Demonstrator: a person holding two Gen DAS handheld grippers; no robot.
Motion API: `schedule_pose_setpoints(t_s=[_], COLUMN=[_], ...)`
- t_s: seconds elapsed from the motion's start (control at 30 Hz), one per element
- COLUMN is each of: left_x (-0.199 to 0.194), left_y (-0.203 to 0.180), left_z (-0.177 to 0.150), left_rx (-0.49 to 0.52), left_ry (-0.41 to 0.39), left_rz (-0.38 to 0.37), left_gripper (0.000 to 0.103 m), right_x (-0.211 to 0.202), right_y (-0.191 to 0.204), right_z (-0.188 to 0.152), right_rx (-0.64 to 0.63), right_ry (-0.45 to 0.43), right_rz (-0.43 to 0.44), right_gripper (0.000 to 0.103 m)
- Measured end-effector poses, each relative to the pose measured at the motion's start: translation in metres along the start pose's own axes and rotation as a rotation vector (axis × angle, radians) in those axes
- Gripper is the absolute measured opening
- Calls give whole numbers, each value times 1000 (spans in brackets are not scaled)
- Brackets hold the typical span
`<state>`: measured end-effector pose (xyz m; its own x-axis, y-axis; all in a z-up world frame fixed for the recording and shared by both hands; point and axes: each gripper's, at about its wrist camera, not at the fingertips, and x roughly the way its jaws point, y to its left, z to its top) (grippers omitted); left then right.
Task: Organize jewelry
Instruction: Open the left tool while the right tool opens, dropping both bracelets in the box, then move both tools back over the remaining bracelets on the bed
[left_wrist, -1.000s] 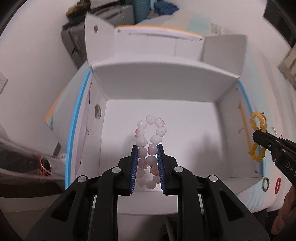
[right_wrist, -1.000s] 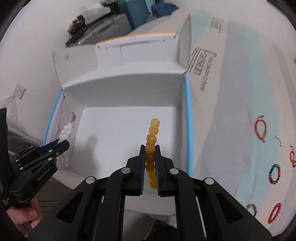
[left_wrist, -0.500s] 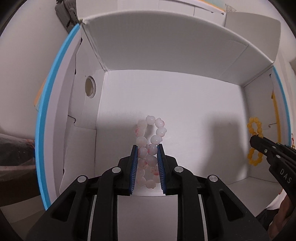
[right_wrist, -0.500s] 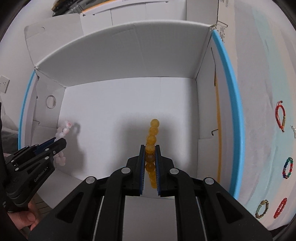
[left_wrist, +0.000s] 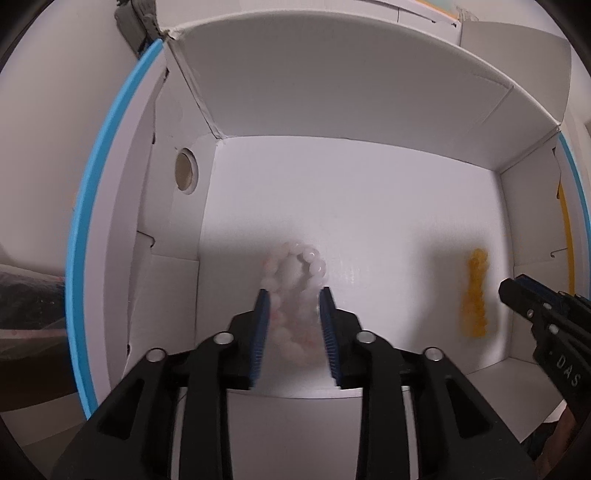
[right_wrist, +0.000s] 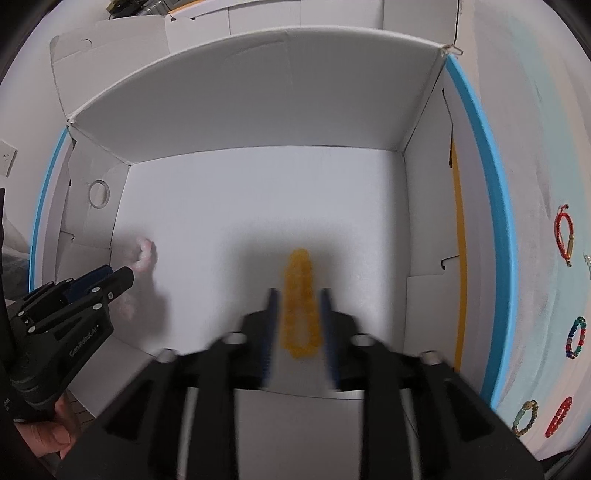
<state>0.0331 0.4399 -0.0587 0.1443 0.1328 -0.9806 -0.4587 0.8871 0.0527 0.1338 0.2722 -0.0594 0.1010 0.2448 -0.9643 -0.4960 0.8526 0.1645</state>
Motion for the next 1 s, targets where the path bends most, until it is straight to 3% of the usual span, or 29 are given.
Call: schedule_pose_setpoints(t_s=[0.07,0.13,0.2,0.23,0.37,0.6,0.8,1.0], left_x=[-6,-14,-23,-28,-50,-76,-94,-115], left_y=[-1,-2,-3,-3,-6,-10,-32,-64], left_z=[-2,-4,-7,-8,-12,-5,-22,-38], left_rx=[0,4,2,0,-1,-1,23,63], left_ry=[-17,-46,-69,-83,-144,-218,-262,-303], left_rz=[6,18,20,22,20,-2,-19,-56], left_gripper=[50,56,66,73,83,96,97,97], right_x=[-6,-14,-24,-29,-50,-88,-120,-152], right_y=[1,2,2,0,-4,-20,-36,-63], right_z=[-2,-3,-5,-5,-8,-17,-38,-58], right_rx=[-3,-10,-18,-25,-28,-22,-13,15], right_ry=[-24,-45,-77,-94,-147,-224,-295,-361], right_rz=[-2,6,29,32,29,18,-14,-51], right_gripper=[42,47,61,63,72,84,94,94])
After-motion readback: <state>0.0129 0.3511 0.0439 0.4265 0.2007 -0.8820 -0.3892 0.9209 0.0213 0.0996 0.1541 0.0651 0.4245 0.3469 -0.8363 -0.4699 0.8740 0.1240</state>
